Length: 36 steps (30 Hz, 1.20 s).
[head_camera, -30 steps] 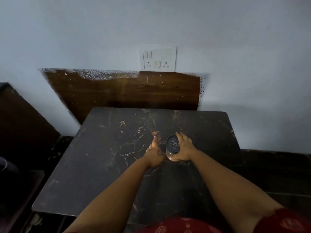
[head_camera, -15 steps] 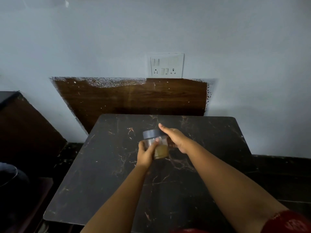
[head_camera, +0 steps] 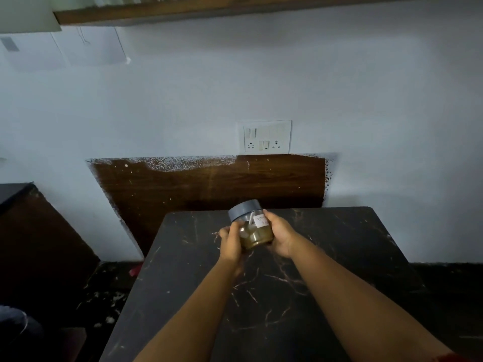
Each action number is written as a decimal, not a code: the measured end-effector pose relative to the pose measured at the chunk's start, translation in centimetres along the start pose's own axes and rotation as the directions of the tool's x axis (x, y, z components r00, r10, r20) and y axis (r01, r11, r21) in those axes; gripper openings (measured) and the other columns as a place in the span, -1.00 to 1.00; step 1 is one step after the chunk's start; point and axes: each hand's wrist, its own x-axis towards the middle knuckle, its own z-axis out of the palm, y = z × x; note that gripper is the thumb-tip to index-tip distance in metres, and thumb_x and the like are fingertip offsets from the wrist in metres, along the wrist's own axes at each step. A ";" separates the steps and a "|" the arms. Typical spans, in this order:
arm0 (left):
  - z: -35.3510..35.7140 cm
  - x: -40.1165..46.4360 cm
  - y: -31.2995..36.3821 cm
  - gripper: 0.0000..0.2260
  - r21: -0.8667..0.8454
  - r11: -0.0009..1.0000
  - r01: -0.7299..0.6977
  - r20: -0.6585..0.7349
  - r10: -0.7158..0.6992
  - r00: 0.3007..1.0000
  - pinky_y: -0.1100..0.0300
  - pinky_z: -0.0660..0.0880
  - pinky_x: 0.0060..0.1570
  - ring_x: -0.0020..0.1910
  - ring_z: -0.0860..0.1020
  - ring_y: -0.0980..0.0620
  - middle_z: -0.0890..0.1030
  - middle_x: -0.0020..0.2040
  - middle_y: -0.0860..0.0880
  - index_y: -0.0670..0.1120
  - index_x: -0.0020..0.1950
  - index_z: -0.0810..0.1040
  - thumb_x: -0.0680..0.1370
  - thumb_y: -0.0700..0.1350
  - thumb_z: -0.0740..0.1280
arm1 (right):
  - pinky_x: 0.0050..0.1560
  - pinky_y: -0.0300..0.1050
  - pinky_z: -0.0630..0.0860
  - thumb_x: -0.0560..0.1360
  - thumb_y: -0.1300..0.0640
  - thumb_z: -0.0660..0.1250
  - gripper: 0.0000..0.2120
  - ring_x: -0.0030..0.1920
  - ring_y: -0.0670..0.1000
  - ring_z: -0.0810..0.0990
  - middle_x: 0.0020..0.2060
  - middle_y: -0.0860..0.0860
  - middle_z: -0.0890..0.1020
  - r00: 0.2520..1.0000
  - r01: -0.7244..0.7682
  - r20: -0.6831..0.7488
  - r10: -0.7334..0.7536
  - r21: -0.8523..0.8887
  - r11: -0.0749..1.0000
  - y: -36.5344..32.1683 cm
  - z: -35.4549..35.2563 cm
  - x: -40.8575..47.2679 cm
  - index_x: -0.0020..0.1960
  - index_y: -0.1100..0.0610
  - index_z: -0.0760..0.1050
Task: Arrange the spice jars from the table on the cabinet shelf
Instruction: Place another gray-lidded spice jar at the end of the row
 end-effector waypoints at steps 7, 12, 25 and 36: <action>-2.5 1.8 2.6 -0.73 0.138 0.988 -0.067 0.000 0.068 0.998 0.00 0.58 0.03 0.11 0.58 -0.09 0.57 0.17 -0.16 -0.07 0.27 0.43 0.62 0.00 0.25 | 0.27 0.24 0.40 0.45 -0.32 0.28 -0.45 0.19 0.21 0.59 0.13 0.19 0.66 0.999 -0.030 0.033 0.024 0.168 0.985 0.0 2.4 -0.1 0.24 0.06 0.53; -3.6 2.1 5.2 -0.77 0.148 0.985 -0.090 0.036 0.086 0.996 0.13 0.51 -0.05 0.01 0.59 -0.01 0.65 0.05 -0.11 -0.07 0.04 0.60 0.64 0.00 0.20 | 0.32 0.19 0.37 0.55 -0.35 0.04 -0.44 0.22 0.20 0.55 0.17 0.18 0.62 0.999 0.022 -0.036 -0.013 0.275 0.961 -0.2 4.8 -0.1 0.25 0.02 0.51; -5.6 3.0 7.8 -0.79 0.169 0.978 -0.125 0.180 0.094 0.979 0.14 0.56 -0.05 0.07 0.61 -0.01 0.67 0.07 -0.09 -0.08 0.12 0.64 0.60 -0.07 0.26 | 0.01 0.02 0.50 0.58 -0.31 0.01 -0.49 0.07 0.13 0.60 0.12 0.14 0.64 0.985 0.152 -0.124 -0.124 0.253 0.955 -0.9 7.8 -1.0 0.20 -0.01 0.52; -3.9 3.2 8.5 -0.84 0.139 0.986 -0.088 0.217 0.056 0.975 0.10 0.59 -0.05 0.10 0.61 -0.09 0.63 0.13 -0.18 -0.14 0.13 0.56 0.59 -0.13 0.29 | 0.17 0.15 0.56 0.33 -0.32 0.43 -0.23 0.14 0.15 0.60 0.23 0.12 0.51 0.894 0.320 -0.279 -0.350 -0.149 0.936 -2.1 7.2 -0.9 0.36 -0.05 0.17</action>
